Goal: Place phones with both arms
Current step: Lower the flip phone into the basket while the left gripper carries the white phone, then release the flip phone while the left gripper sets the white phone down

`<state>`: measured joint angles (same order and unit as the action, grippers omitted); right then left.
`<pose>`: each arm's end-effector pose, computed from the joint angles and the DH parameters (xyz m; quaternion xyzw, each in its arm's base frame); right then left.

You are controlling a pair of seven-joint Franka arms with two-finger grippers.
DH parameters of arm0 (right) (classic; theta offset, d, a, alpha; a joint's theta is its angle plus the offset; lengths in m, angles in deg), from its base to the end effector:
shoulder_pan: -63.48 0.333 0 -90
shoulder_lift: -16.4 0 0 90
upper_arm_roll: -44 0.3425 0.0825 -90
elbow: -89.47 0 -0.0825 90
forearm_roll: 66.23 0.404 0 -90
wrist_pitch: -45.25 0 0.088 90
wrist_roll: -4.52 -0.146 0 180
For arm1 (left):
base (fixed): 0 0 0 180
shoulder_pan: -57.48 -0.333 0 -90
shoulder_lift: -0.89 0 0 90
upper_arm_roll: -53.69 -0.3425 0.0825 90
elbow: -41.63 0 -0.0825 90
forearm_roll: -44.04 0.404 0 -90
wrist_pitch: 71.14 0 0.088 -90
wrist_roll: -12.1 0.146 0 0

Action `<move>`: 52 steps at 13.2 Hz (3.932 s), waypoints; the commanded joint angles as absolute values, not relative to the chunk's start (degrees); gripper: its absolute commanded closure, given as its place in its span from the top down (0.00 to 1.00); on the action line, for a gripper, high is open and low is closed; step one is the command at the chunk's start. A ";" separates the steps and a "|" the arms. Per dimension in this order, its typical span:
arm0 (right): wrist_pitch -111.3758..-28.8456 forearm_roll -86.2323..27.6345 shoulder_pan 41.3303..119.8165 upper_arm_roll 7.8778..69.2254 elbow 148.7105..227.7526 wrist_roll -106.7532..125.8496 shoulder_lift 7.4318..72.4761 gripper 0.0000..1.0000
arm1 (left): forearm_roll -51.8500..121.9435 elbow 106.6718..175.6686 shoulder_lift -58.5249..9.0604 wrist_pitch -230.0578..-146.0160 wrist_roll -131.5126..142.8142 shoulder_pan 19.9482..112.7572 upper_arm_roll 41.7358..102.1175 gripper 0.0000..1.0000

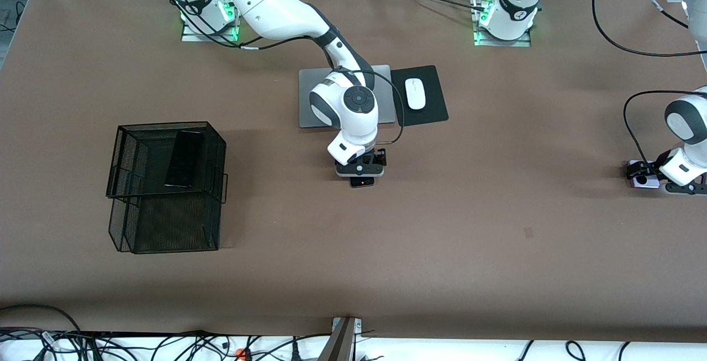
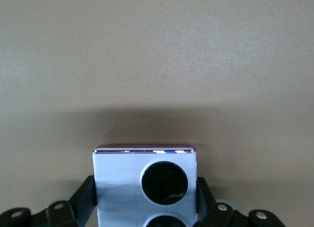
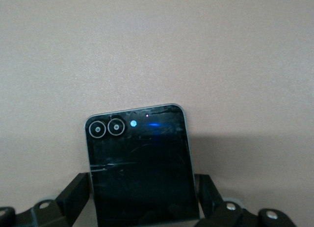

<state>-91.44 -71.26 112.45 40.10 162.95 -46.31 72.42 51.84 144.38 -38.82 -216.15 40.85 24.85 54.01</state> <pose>0.5586 0.5732 0.1303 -0.9962 0.0034 -0.0863 0.0073 0.5808 0.3694 0.1318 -0.9987 0.0231 0.0004 0.0445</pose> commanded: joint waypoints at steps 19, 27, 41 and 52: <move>-71.71 -62.28 104.43 17.31 192.61 -11.00 30.67 0.00 | 49.93 120.47 -29.78 -162.72 18.21 53.31 60.98 0.52; -86.14 -56.59 100.58 3.92 206.98 11.43 31.59 0.00 | 37.20 120.73 -40.84 -182.72 -21.43 80.13 61.07 0.55; -70.64 -52.70 99.60 2.43 191.64 12.44 36.79 1.00 | 37.80 121.18 -45.98 -195.89 -30.09 88.95 60.28 1.00; -60.13 -56.73 103.55 20.94 176.07 -21.80 42.05 1.00 | 45.53 120.47 -23.47 -163.97 -1.30 66.03 60.02 1.00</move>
